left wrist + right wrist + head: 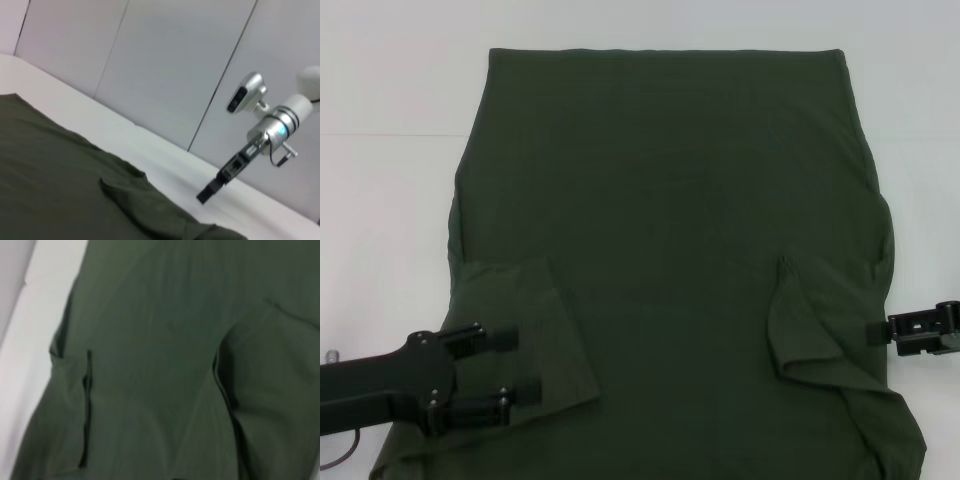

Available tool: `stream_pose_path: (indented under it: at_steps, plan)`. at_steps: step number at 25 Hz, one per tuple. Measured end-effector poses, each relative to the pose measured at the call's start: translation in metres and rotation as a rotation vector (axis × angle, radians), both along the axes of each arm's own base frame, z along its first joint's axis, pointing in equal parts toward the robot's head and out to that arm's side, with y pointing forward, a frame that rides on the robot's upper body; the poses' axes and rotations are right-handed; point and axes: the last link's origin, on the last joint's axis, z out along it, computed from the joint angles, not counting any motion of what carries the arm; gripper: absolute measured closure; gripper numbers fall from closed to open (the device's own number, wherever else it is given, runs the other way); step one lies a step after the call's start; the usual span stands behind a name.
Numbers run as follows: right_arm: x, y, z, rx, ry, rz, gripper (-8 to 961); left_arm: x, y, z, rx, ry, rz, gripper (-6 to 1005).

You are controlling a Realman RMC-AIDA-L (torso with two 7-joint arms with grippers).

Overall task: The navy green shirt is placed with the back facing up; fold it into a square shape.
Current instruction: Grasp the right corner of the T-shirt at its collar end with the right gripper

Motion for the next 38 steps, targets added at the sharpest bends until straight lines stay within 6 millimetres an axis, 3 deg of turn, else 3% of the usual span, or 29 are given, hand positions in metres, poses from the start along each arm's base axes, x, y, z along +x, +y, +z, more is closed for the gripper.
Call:
stream_pose_path:
  at_steps: [15, 24, 38]
  plan:
    - [-0.036, 0.03, -0.005, -0.078, -0.12, 0.062, 177, -0.003, 0.011, 0.019, -0.03, -0.059, 0.169, 138]
    - [-0.056, 0.034, -0.028, -0.189, -0.233, 0.142, 177, -0.002, 0.018, 0.019, -0.035, -0.056, 0.187, 140]
    - [-0.031, 0.018, -0.033, -0.215, -0.274, 0.096, 176, -0.005, 0.018, 0.017, -0.044, -0.033, 0.2, 139]
